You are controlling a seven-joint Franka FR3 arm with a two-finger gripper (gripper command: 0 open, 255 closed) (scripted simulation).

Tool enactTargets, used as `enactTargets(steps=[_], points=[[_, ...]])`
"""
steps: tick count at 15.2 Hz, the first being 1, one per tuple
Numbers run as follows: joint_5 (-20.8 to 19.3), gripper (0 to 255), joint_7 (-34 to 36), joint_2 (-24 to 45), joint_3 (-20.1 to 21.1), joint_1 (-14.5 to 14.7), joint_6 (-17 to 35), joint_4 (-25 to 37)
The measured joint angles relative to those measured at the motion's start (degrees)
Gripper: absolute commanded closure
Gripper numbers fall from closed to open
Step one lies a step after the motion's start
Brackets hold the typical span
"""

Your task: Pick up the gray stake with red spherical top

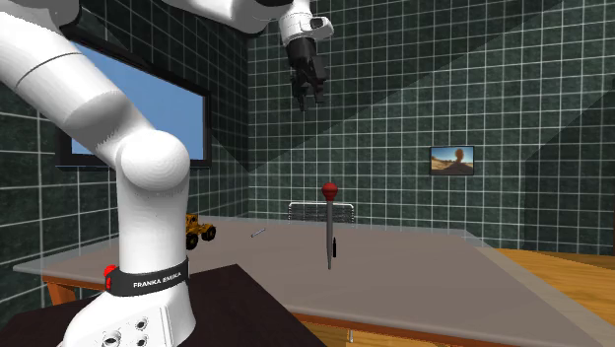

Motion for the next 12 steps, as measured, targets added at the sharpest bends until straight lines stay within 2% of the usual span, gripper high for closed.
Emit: enactTargets(steps=[4, 12], points=[[0.4, 0, 1.4, 3.9, 1.1, 0.4, 2.0, 0.3], [1.5, 0, 6.8, 19.0, 5.3, 1.6, 7.9, 3.6]])
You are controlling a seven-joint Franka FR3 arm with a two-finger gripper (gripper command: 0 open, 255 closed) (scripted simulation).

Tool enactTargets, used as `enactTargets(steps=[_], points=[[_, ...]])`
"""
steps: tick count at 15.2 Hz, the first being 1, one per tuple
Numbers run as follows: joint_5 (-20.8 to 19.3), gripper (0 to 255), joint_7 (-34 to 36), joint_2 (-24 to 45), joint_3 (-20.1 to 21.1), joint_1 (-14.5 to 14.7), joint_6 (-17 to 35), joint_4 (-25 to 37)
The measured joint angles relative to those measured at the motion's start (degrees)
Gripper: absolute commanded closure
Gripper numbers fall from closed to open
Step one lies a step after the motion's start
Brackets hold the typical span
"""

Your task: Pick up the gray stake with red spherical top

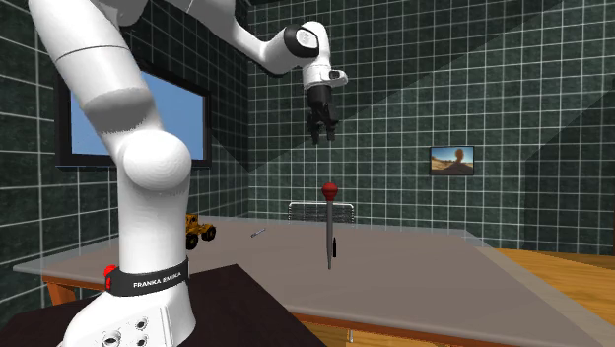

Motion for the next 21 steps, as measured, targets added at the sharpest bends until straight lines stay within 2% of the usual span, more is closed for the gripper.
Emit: enactTargets(steps=[6, 11, 19, 20, 21], points=[[-0.1, 0, 4.0, 12.4, 2.6, 0.9, 3.3, 4.6], [-0.8, 0, 6.9, 23.3, 4.1, 1.7, 4.4, 10.9], [-1.3, 0, 7.9, 26.3, 4.3, 1.9, 9.7, 8.0], [-1.3, 255, 7.9, 26.3, 4.3, 1.9, 10.0, 7.7], [-1.3, 255, 7.9, 26.3, 4.3, 1.9, 10.1, 7.6]])
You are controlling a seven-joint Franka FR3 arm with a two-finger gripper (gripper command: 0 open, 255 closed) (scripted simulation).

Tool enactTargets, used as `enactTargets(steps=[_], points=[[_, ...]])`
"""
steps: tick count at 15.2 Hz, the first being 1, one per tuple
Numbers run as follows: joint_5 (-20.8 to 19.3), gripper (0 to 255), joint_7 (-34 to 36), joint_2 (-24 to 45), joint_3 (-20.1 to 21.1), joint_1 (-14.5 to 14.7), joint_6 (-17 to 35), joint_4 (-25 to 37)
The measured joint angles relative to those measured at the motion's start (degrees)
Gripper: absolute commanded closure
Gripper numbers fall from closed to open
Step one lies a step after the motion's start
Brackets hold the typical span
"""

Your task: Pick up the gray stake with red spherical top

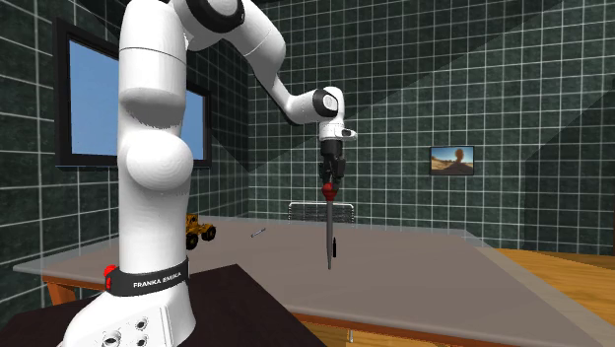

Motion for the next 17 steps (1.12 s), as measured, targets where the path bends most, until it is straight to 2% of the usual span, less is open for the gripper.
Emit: enactTargets(steps=[9, 17], points=[[0.0, 255, 0.0, 0.1, 0.0, 0.0, 0.2, 0.0], [0.4, 255, -0.6, -1.9, -0.1, -0.1, -5.1, 3.2]])
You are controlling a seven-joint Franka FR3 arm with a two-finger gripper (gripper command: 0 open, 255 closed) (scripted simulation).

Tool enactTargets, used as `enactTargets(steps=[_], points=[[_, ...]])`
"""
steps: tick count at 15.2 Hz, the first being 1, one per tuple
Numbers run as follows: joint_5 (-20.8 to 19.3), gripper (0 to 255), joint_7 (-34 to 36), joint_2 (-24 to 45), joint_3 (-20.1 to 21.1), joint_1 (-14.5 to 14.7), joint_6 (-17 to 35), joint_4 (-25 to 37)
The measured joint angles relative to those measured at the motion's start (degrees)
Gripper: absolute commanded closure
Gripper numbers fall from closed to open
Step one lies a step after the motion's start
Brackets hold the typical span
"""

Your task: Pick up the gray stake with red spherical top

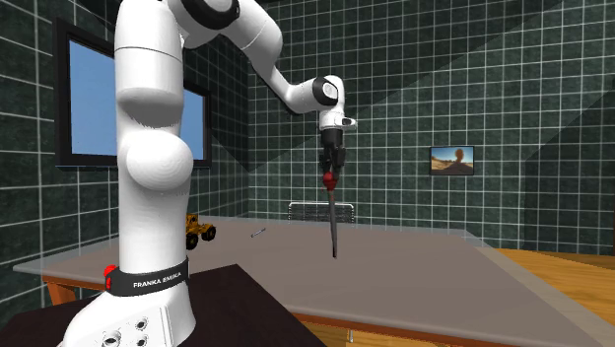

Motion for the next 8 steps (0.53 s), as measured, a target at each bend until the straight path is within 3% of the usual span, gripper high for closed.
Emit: enactTargets(steps=[8], points=[[0.2, 255, -0.2, -0.9, 0.1, 0.1, -5.7, 4.9]])
